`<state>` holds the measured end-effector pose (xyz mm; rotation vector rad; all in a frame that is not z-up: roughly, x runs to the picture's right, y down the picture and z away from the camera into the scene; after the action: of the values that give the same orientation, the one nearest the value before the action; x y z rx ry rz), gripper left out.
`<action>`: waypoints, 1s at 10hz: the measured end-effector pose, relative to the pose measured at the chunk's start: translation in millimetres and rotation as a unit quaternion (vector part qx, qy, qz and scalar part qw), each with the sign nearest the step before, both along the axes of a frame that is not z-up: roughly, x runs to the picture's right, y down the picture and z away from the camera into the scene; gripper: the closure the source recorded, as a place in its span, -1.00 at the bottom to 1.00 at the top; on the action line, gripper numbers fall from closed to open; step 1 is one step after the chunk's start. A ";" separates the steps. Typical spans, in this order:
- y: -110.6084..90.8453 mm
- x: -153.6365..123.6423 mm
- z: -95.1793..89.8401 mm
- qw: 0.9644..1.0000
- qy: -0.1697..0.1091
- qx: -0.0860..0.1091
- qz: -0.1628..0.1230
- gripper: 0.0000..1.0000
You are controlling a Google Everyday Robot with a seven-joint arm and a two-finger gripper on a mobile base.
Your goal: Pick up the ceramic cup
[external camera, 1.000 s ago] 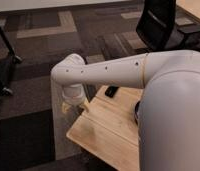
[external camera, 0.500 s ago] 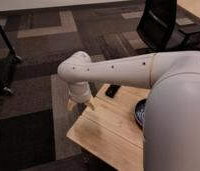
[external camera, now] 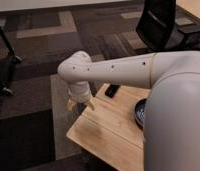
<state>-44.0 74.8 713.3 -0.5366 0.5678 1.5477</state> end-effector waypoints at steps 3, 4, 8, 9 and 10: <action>-37.1 68.5 24.2 1.000 0.000 -0.005 0.016 -0.30; -47.1 87.9 29.4 1.000 0.001 -0.004 0.015 -0.30; -87.1 186.0 27.0 1.000 0.029 -0.002 -0.004 -0.30; -88.5 200.8 23.2 0.999 0.037 -0.002 -0.007 -0.30; -89.3 198.0 23.4 0.999 0.035 -0.001 -0.008 -0.30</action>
<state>154.0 -14.6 736.8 -0.4805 0.6263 1.5559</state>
